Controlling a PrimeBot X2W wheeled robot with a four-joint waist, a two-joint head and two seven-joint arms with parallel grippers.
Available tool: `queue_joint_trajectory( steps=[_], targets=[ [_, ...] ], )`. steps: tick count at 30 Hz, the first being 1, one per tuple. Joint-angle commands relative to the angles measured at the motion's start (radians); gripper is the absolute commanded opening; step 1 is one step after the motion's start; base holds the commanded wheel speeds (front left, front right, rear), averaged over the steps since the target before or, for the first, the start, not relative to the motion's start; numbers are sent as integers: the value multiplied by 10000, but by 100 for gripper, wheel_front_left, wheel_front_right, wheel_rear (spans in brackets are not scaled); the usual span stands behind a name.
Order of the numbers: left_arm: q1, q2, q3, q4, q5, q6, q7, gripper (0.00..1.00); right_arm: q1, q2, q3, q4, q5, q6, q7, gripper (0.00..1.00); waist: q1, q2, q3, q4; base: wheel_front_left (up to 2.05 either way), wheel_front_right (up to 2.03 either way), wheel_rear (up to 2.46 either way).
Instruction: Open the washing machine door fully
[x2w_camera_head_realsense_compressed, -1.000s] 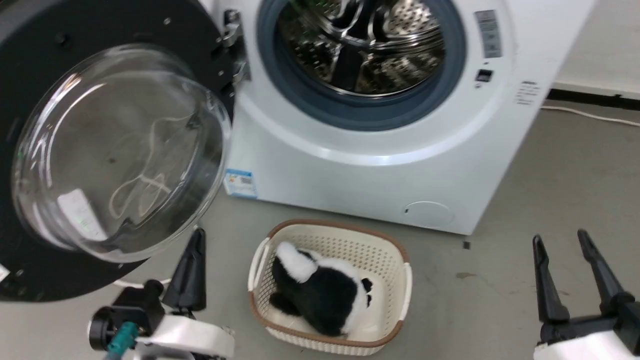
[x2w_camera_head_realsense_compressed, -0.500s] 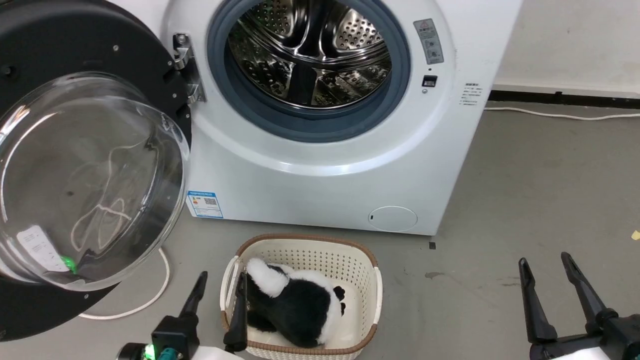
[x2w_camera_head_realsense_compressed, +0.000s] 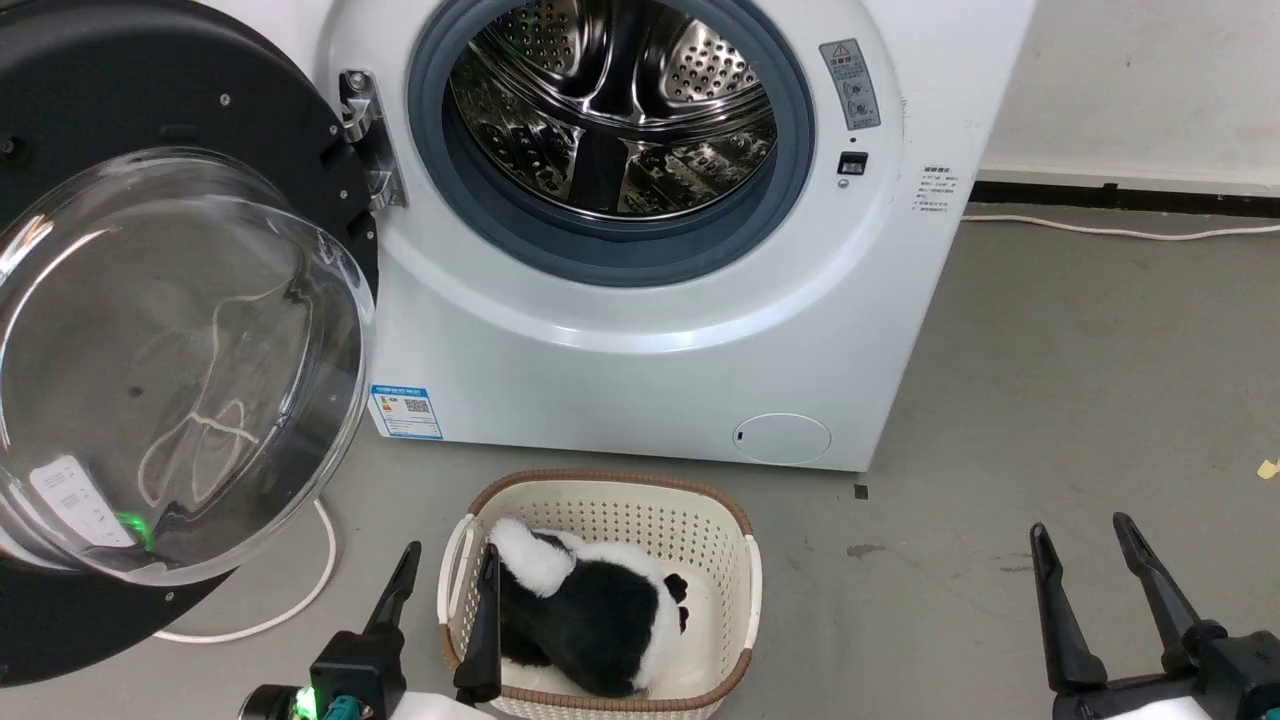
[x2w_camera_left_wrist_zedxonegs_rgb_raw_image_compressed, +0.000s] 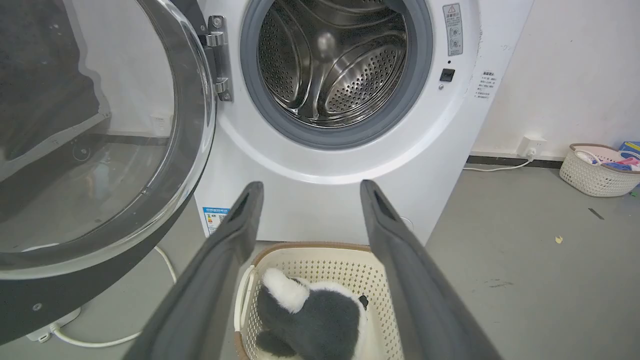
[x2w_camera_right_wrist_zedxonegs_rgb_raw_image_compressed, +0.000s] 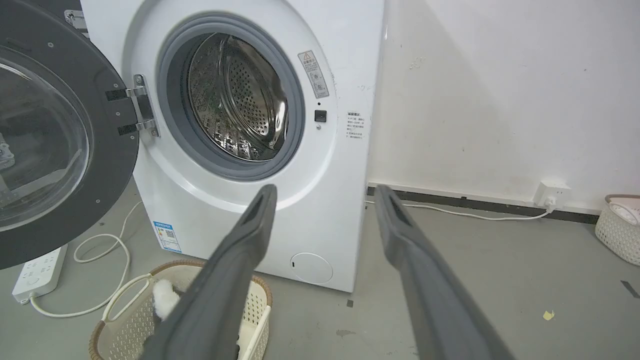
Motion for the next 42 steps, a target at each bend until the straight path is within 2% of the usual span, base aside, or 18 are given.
queue_joint_trajectory(
  steps=[1,10,11,42],
  targets=[
    [35,7,-50,-36,-67,55,-53,100,77,42,30,19,72,8,-43,100,0,0,-2,20,0,0,0],
    [20,6,-144,-7,-293,27,-53,100,89,43,72,92,107,8,-43,100,0,0,31,91,0,0,0],
    [-2,-4,-176,11,-364,-14,12,0,-9,0,78,75,70,0,8,0,0,0,33,96,0,0,0],
    [-56,-3,133,-365,-5,-53,593,0,-247,8,304,89,-53,2,591,0,0,0,27,-63,0,0,0]
  ],
)
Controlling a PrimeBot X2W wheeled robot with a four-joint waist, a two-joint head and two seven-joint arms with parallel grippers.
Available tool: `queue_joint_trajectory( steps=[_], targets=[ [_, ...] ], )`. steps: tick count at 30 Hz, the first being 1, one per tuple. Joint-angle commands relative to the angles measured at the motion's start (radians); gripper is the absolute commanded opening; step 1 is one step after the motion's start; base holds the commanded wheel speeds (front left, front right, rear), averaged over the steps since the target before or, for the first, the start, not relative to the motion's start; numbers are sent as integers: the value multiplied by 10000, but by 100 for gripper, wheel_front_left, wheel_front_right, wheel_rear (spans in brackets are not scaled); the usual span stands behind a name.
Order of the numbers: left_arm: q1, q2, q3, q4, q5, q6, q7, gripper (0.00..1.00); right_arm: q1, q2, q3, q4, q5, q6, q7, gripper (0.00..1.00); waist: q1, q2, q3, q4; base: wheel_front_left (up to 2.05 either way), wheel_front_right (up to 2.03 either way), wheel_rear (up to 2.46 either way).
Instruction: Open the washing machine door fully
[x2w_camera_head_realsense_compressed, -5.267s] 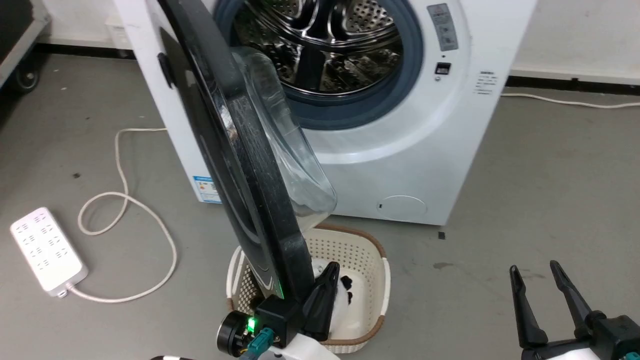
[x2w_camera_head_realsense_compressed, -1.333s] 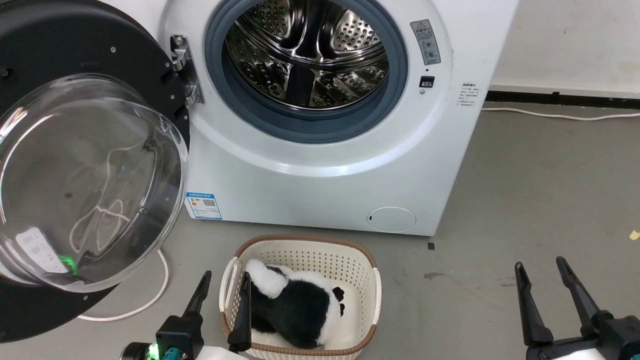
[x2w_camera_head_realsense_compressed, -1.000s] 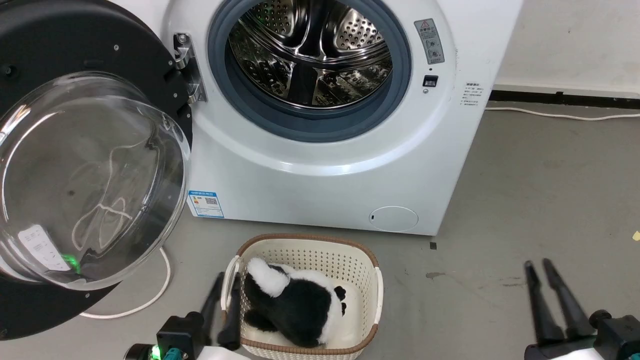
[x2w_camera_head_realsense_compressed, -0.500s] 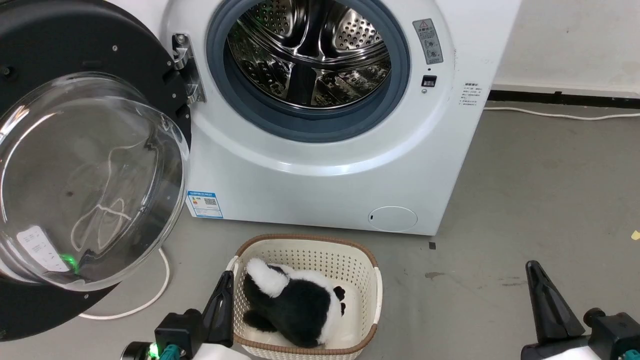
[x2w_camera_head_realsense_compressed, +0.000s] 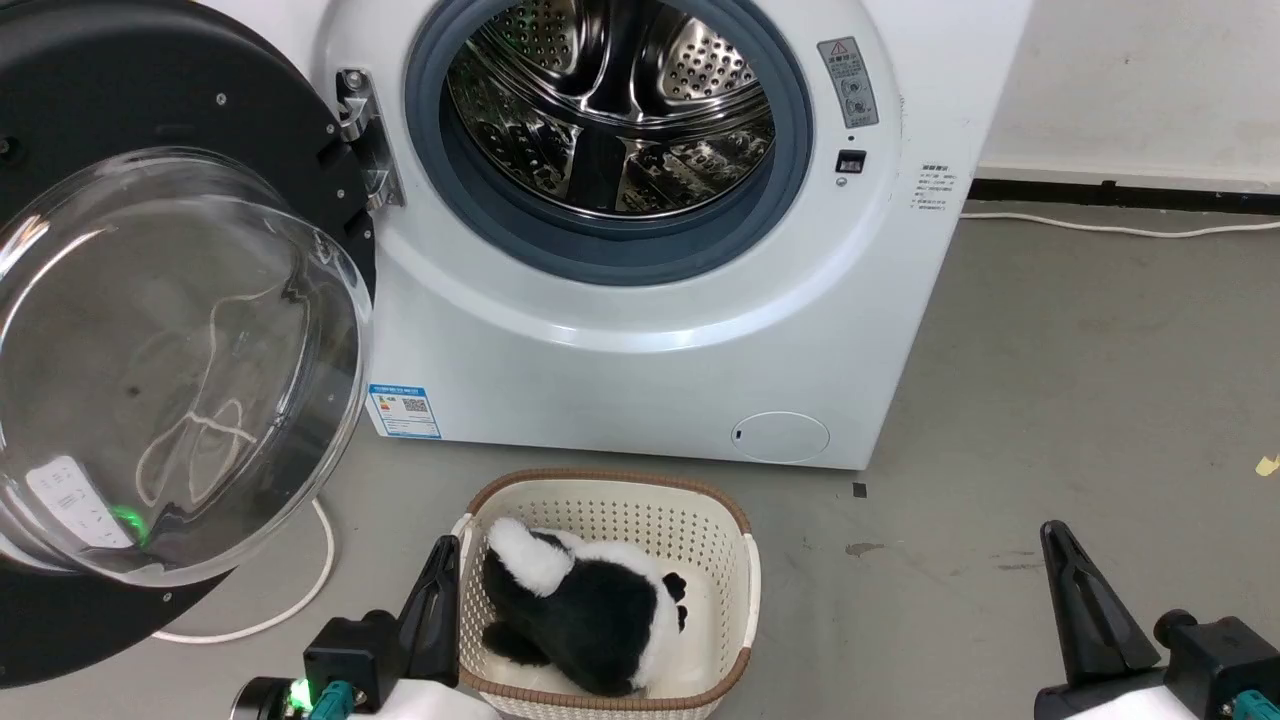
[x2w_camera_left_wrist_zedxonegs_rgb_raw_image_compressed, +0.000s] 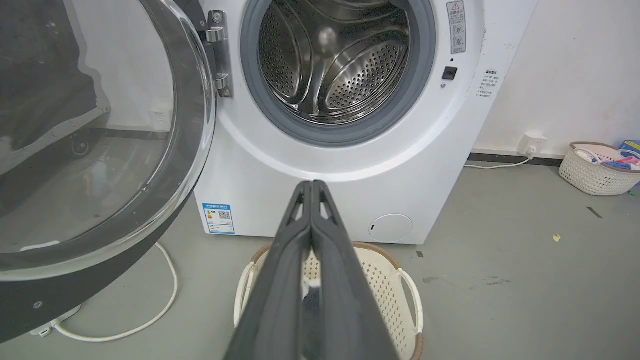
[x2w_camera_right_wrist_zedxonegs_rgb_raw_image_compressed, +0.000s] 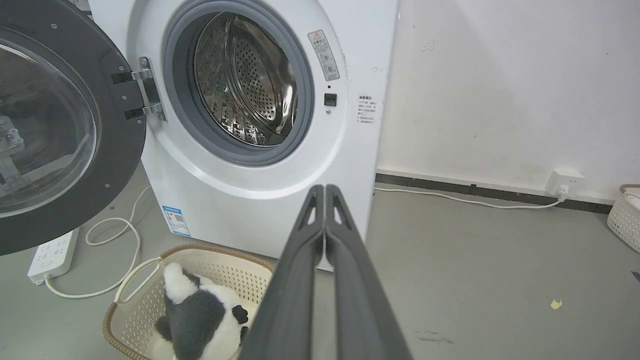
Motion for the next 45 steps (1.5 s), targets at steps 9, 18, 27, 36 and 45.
queue_joint_trajectory(
  steps=[9,18,27,36,45],
  targets=[
    [-58,5,140,-165,215,-26,228,0,-229,14,97,19,-84,2,230,0,0,0,-2,-51,0,0,0],
    [-75,6,243,-284,328,-38,412,0,-301,17,169,23,-123,3,415,0,0,0,-4,-102,0,0,0],
    [-92,7,346,-403,442,-51,596,0,-372,20,241,28,-162,4,601,0,0,0,-5,-153,0,0,0],
    [-111,7,460,-535,567,-65,799,0,-451,24,322,33,-205,4,806,0,0,0,-7,-209,0,0,0],
    [-129,8,563,-655,680,-78,983,0,-523,27,394,37,-244,5,991,0,0,0,-9,-259,0,0,0]
  ],
)
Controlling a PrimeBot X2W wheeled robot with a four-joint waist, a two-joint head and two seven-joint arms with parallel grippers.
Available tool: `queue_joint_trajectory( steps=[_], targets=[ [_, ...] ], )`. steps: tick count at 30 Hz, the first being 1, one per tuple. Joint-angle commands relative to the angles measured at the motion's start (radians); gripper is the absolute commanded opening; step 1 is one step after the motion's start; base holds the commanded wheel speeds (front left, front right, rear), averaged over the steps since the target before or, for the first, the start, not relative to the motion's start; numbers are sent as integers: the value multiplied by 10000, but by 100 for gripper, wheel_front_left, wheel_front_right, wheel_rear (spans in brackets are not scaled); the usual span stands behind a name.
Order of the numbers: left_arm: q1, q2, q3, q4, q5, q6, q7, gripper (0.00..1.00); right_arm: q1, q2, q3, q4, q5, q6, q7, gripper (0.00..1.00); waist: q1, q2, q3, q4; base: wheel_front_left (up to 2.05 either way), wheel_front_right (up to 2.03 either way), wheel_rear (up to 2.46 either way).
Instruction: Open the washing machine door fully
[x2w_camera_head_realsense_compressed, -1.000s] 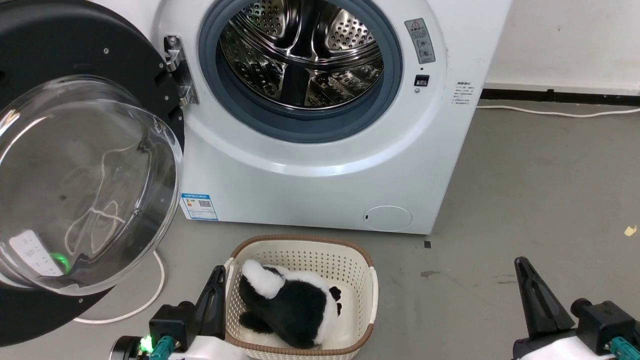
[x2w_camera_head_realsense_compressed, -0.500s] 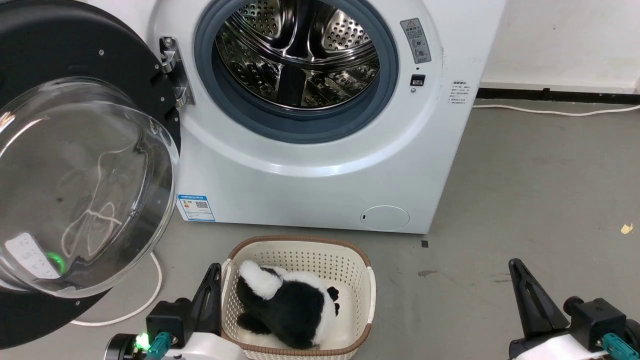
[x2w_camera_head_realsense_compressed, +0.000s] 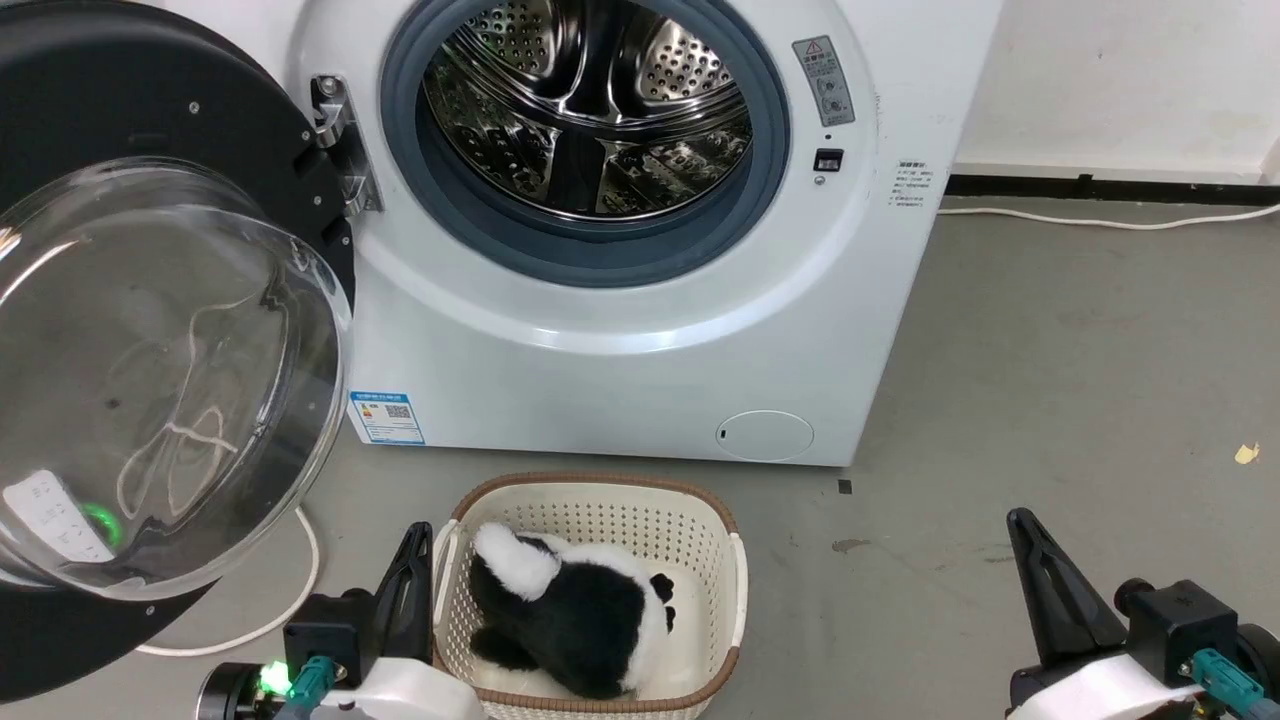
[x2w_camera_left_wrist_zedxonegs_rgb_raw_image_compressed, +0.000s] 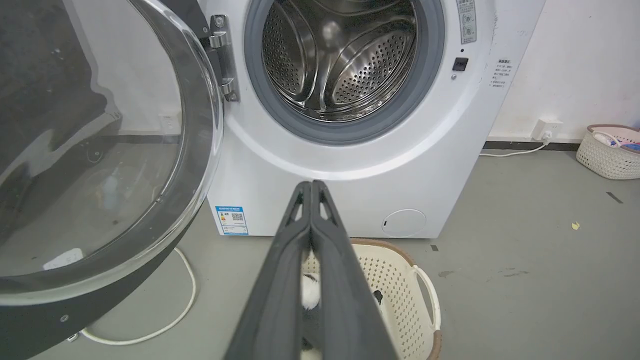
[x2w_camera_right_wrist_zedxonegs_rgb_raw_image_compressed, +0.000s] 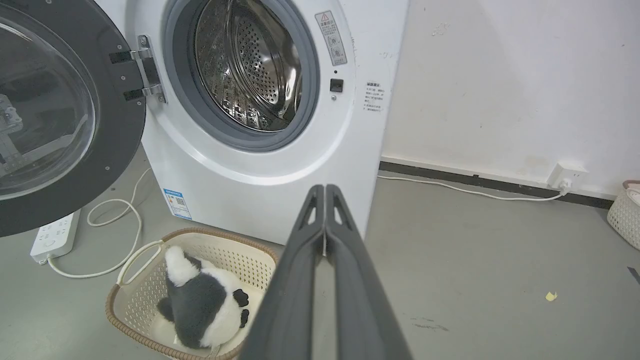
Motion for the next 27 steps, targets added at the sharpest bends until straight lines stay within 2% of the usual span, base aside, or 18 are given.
queue_joint_trajectory(
  steps=[1,27],
  targets=[
    [-104,8,47,-72,97,-45,70,0,-118,27,38,26,-45,5,56,0,0,-1,0,-9,0,0,0],
    [-153,10,345,-416,423,-81,601,0,-324,37,247,39,-158,6,590,0,0,-1,-6,-155,0,0,0]
  ],
)
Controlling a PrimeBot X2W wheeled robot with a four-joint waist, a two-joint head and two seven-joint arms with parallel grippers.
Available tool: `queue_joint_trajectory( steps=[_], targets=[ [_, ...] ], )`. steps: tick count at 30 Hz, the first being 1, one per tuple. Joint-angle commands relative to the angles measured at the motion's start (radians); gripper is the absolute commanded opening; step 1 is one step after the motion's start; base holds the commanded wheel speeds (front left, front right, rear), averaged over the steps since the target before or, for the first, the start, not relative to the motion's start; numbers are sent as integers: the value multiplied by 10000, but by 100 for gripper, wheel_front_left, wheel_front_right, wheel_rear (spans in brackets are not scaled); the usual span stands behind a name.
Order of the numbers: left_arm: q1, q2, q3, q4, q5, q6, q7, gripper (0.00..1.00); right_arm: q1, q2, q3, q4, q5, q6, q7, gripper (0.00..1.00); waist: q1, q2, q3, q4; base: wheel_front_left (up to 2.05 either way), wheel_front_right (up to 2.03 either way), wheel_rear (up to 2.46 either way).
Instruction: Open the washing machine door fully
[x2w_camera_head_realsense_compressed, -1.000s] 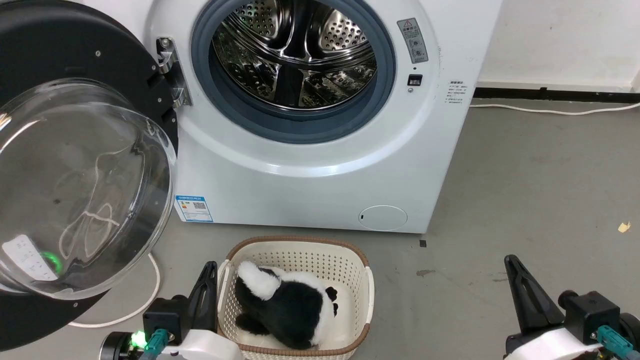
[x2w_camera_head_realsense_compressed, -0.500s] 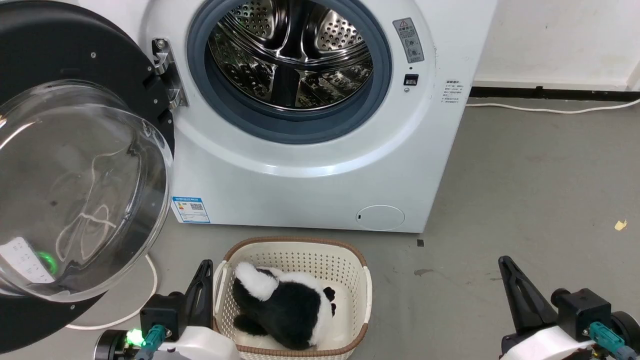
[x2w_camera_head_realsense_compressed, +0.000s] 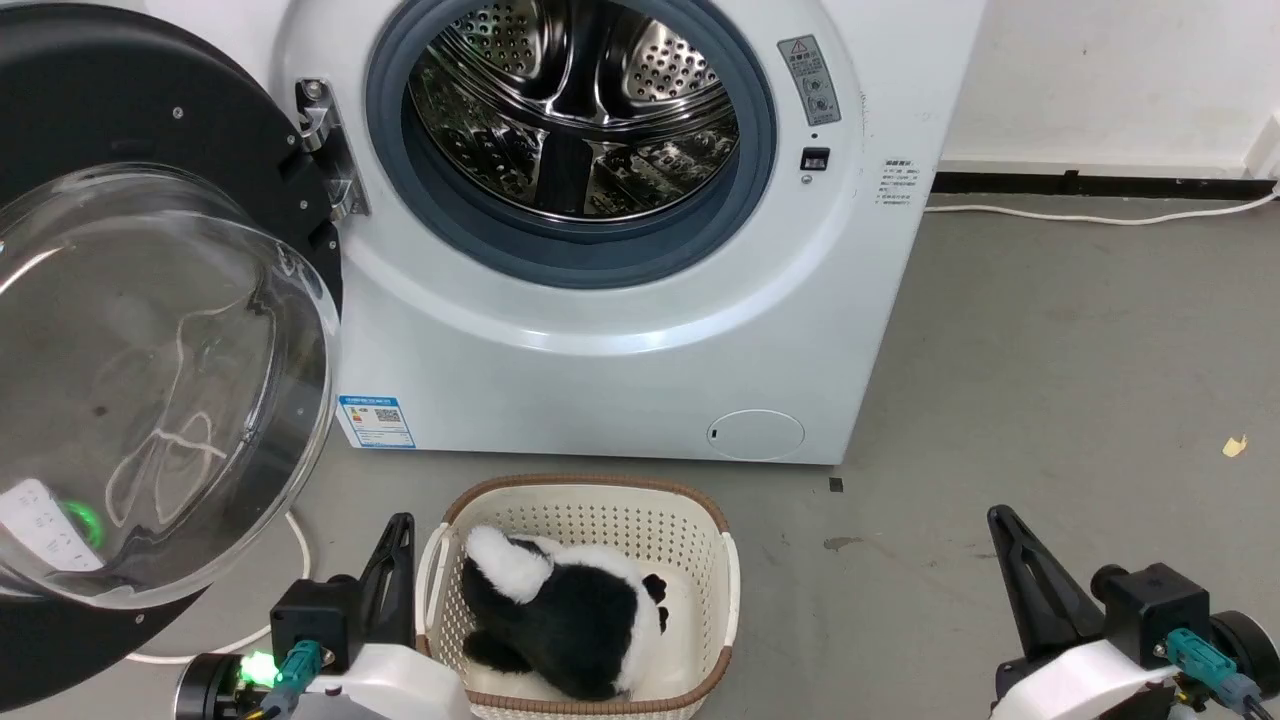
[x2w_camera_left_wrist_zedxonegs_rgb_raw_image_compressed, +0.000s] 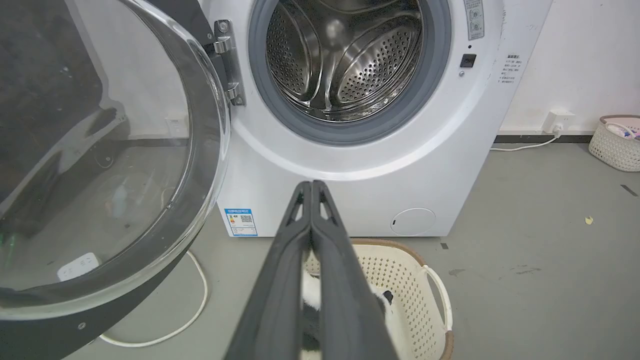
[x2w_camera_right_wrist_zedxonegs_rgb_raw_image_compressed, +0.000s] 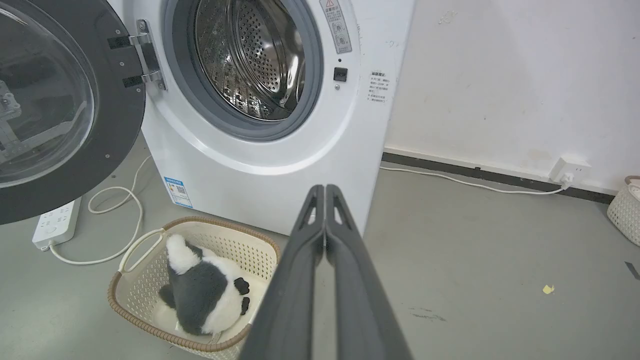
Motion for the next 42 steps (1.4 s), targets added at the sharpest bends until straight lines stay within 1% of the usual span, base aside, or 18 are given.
queue_joint_trajectory(
  steps=[1,22,42],
  targets=[
    [-123,11,76,-98,121,-31,116,0,-161,38,56,26,-81,7,114,0,0,0,-1,-22,0,0,0],
    [-161,12,300,-358,367,-58,517,0,-317,45,214,35,-166,8,517,0,0,0,-5,-132,0,0,0],
    [-161,12,300,-358,367,-58,517,0,-317,45,214,35,-166,8,517,0,0,0,-5,-132,0,0,0]
  ],
)
